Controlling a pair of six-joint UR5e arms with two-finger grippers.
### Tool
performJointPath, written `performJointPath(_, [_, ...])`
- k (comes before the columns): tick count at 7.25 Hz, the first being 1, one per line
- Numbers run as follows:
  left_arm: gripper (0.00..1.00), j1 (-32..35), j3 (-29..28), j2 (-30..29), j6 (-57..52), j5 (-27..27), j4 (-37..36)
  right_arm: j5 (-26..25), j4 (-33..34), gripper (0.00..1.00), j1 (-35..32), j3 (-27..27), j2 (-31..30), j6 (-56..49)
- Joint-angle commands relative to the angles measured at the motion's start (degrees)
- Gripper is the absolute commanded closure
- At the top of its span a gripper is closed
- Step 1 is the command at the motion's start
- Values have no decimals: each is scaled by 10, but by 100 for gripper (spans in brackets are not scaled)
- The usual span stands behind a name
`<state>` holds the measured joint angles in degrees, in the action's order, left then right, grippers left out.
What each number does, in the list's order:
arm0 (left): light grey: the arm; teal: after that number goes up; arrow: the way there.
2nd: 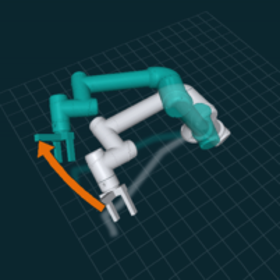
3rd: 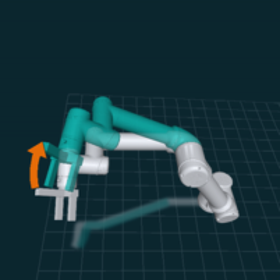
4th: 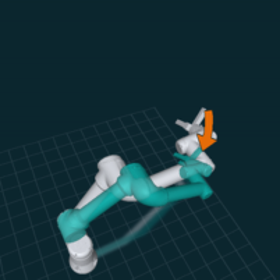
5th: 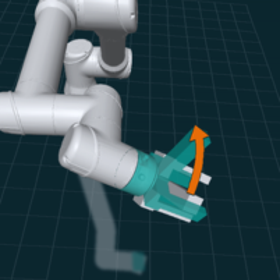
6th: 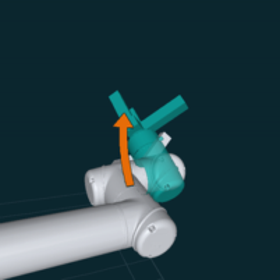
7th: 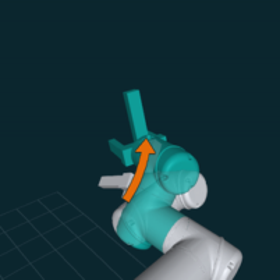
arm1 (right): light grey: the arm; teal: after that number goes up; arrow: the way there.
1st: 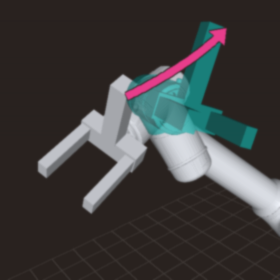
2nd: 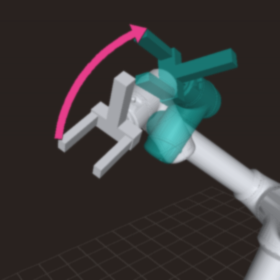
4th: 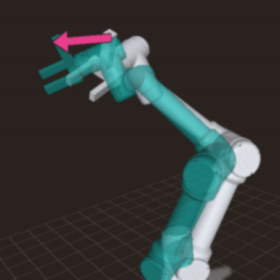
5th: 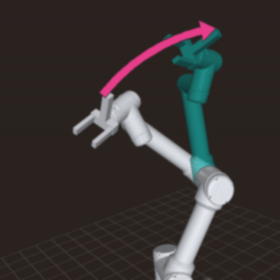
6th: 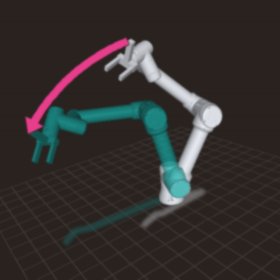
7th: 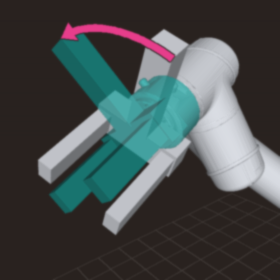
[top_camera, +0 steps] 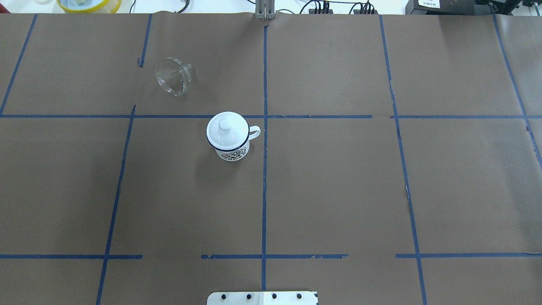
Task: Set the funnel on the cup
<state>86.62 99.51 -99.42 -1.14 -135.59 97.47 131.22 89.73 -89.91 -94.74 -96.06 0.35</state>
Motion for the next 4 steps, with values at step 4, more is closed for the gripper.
performJointPath(4, [0,-132,15,-65,345,41,212,0,0,0,0,0,0,0])
